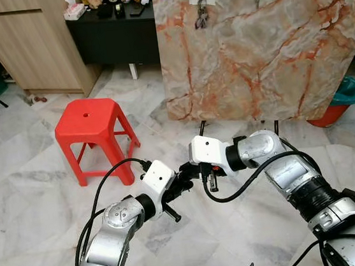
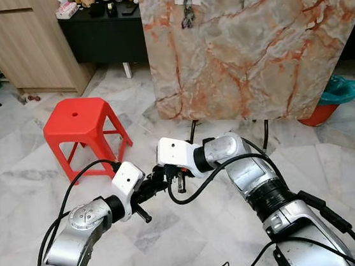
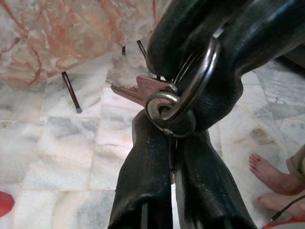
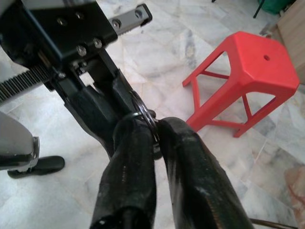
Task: Hang keys on a hook
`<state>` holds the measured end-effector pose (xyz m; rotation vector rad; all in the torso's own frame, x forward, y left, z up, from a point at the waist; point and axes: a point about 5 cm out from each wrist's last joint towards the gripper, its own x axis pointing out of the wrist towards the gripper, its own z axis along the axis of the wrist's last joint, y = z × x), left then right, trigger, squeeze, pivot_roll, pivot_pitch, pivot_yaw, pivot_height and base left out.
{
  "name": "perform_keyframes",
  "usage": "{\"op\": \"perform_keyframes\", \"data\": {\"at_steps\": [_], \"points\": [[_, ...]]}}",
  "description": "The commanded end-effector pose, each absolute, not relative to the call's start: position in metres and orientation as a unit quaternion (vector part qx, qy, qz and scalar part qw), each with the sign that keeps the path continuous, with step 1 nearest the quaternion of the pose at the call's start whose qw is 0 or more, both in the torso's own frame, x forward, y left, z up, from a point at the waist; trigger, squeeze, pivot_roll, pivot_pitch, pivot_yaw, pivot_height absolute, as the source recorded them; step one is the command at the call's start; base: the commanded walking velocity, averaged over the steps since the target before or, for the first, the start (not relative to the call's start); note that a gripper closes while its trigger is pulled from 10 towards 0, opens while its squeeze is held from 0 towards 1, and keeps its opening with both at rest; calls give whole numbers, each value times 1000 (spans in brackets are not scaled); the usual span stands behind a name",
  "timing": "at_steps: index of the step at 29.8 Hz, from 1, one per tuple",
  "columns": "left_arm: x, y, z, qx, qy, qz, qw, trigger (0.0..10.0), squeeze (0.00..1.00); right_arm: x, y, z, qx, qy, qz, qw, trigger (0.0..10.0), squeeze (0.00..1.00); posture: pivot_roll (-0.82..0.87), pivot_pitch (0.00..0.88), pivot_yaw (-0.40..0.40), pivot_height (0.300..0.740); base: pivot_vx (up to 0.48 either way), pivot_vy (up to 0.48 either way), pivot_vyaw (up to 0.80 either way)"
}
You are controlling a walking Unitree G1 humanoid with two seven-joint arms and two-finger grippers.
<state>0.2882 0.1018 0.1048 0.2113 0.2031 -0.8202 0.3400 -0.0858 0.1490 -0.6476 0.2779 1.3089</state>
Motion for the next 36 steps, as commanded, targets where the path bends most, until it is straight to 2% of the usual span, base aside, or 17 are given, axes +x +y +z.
{"op": "perform_keyframes", "data": {"at_steps": [1,5,11,18,21,23,24,26,27,32,33,34,35,36], "points": [[285,93,111,98,82,-421,898,0,0,338,-94,136,-306,159,588,731,10000,1000,-38,70,-6,740,0,0,0],[285,97,106,117,94,-418,896,0,0,334,-106,129,-321,184,597,712,10000,1000,-38,68,-6,740,0,0,0],[288,116,83,143,169,-368,903,0,0,332,-120,123,-330,207,589,708,10000,1000,-39,63,-1,740,0,0,0],[285,128,68,142,204,-345,905,0,0,328,-124,119,-322,216,592,707,10000,1000,-36,65,0,740,0,0,0],[283,132,60,120,225,-332,908,0,0,328,-128,113,-319,225,584,712,10000,1000,-34,66,3,740,0,0,0],[286,141,53,96,245,-296,918,0,0,330,-132,104,-311,239,558,731,10000,1000,-30,63,4,740,0,0,0],[287,148,47,82,262,-269,923,0,0,330,-133,96,-303,248,540,745,10000,169,-24,63,5,740,0,0,0],[287,152,43,73,273,-254,925,0,0,330,-134,91,-302,253,527,753,10000,169,-23,64,5,740,0,0,0],[285,156,38,53,286,-238,927,0,0,328,-136,80,-286,266,507,769,10000,0,-20,64,5,740,0,0,0],[273,180,10,30,349,-166,922,0,0,314,-142,44,-239,318,455,797,10000,0,-14,63,7,740,0,0,0],[269,186,3,39,362,-157,918,353,0,310,-143,37,-233,328,447,799,10000,0,-2,62,9,740,0,0,0],[259,197,-11,96,392,-155,902,10000,0,303,-144,27,-222,342,437,802,10000,0,-1,61,10,740,0,0,0],[251,204,-19,137,411,-156,888,10000,0,299,-144,21,-215,351,431,803,10000,0,-2,60,10,740,0,0,0],[251,204,-19,137,411,-156,888,10000,0,299,-144,21,-215,351,431,803,10000,0,-2,60,10,740,0,0,0]]}}
